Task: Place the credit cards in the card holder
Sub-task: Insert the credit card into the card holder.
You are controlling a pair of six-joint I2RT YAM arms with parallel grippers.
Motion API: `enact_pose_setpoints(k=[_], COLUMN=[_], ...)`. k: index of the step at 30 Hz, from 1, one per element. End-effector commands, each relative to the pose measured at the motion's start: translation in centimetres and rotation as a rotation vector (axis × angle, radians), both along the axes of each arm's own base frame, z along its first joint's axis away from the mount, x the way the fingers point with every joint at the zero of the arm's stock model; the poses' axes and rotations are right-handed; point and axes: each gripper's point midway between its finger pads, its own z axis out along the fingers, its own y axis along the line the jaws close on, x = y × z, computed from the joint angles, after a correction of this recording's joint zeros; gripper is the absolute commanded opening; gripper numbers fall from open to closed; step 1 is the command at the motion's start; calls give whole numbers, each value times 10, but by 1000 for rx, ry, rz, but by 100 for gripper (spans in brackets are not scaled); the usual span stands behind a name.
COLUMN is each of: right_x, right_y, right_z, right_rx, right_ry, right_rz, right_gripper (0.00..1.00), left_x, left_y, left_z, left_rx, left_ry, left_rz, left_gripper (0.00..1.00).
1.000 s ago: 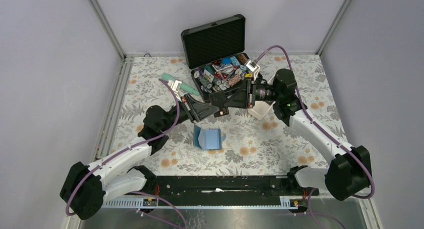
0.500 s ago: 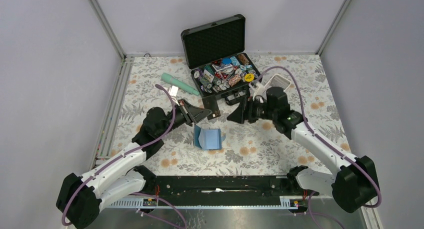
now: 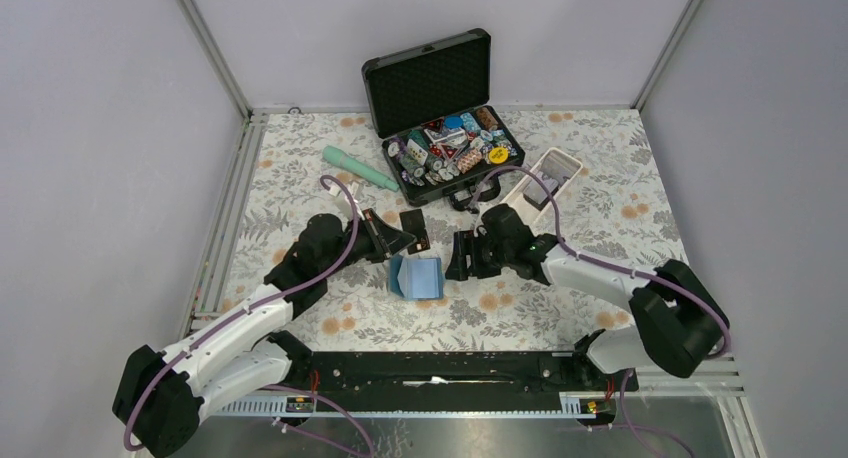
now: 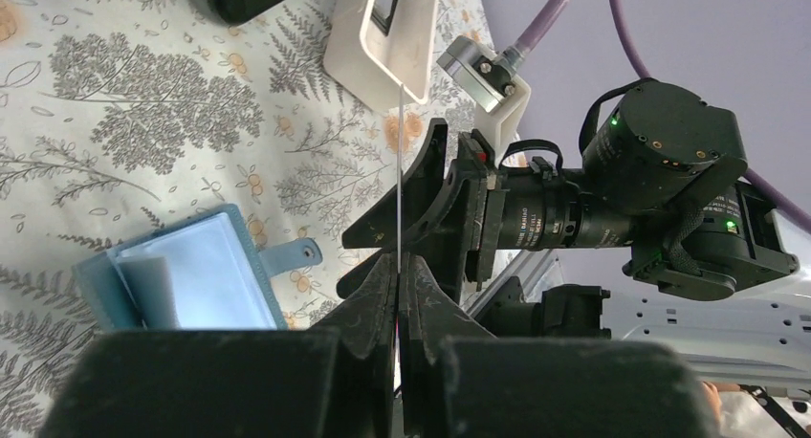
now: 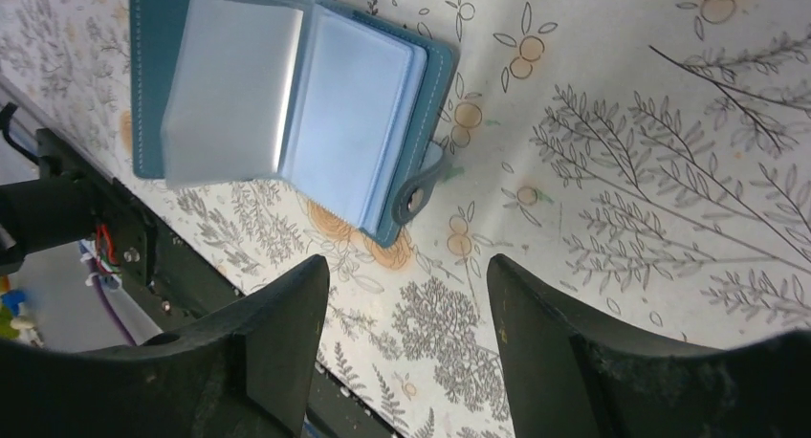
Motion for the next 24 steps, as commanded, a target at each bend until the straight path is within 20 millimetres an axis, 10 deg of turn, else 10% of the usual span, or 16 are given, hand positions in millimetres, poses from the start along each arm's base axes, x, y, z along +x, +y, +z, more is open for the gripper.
enact_pose_setpoints(k=[1, 24], right_x=[21, 26], right_y=[26, 34], right_z=[7, -37], right_rx=[8, -240], right_ry=[-92, -60], right_rz=[20, 10], right_gripper=[68, 40], left_x=[10, 10], left_y=[2, 8], left_z=[20, 13], left_rx=[-3, 41], left_ry=[-53, -39], left_rz=[33, 49], left_gripper=[0, 0])
